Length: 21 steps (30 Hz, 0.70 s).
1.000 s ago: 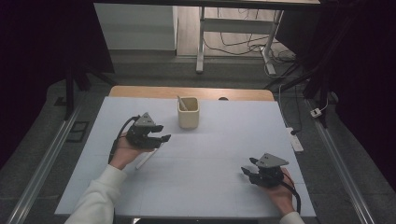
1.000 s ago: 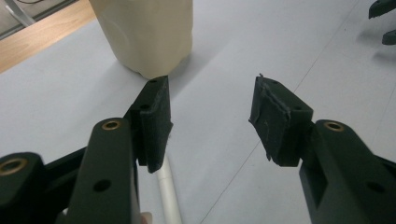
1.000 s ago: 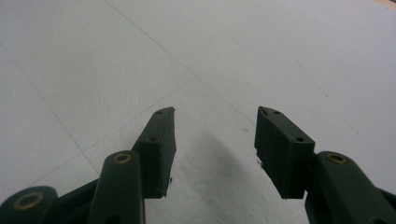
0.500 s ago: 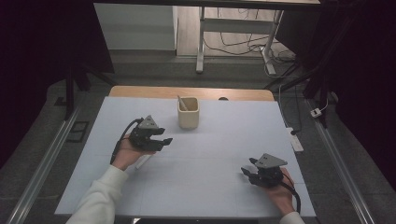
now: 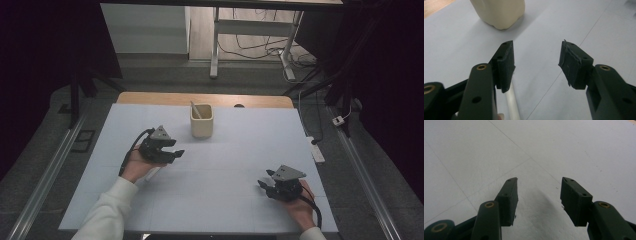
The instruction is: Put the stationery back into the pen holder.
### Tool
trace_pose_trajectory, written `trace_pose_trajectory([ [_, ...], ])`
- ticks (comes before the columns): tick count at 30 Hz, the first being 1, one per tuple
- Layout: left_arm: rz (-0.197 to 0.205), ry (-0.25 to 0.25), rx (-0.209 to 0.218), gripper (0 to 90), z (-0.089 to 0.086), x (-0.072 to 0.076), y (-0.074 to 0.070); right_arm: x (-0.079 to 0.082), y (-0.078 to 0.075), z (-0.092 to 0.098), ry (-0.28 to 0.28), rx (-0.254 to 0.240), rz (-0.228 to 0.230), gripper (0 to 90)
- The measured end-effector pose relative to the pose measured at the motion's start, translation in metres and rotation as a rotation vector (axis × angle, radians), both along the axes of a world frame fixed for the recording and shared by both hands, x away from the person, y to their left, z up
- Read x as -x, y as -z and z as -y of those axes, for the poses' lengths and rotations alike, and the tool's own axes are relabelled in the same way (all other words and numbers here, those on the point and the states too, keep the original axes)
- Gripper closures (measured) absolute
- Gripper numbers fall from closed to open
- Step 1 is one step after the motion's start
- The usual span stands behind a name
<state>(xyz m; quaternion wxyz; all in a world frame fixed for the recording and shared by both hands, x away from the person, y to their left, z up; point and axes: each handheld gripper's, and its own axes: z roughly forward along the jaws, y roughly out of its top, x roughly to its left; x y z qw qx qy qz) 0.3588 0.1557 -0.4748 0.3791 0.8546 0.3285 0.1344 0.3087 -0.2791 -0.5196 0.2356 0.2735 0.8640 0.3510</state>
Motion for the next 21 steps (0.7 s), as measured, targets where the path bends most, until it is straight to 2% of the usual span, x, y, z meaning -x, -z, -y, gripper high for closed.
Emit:
trace_pose_trajectory([
  [11, -0.014, -0.002, -0.010, 45.2, 0.000, -0.002, 0.004, 0.000, 0.000, -0.001, -0.002, 0.006, 0.003, 47.6],
  [15, -0.009, -0.014, -0.012, 45.2, -0.004, -0.002, 0.004, 0.000, 0.000, -0.001, -0.002, 0.006, 0.001, 47.7],
  [17, -0.019, -0.021, -0.007, 45.4, -0.009, -0.003, 0.005, 0.000, 0.000, -0.001, -0.002, 0.003, 0.000, 47.6],
  [21, -0.034, -0.034, -0.032, 45.4, -0.013, -0.004, 0.008, 0.001, 0.000, -0.001, -0.003, -0.001, 0.003, 47.5],
])
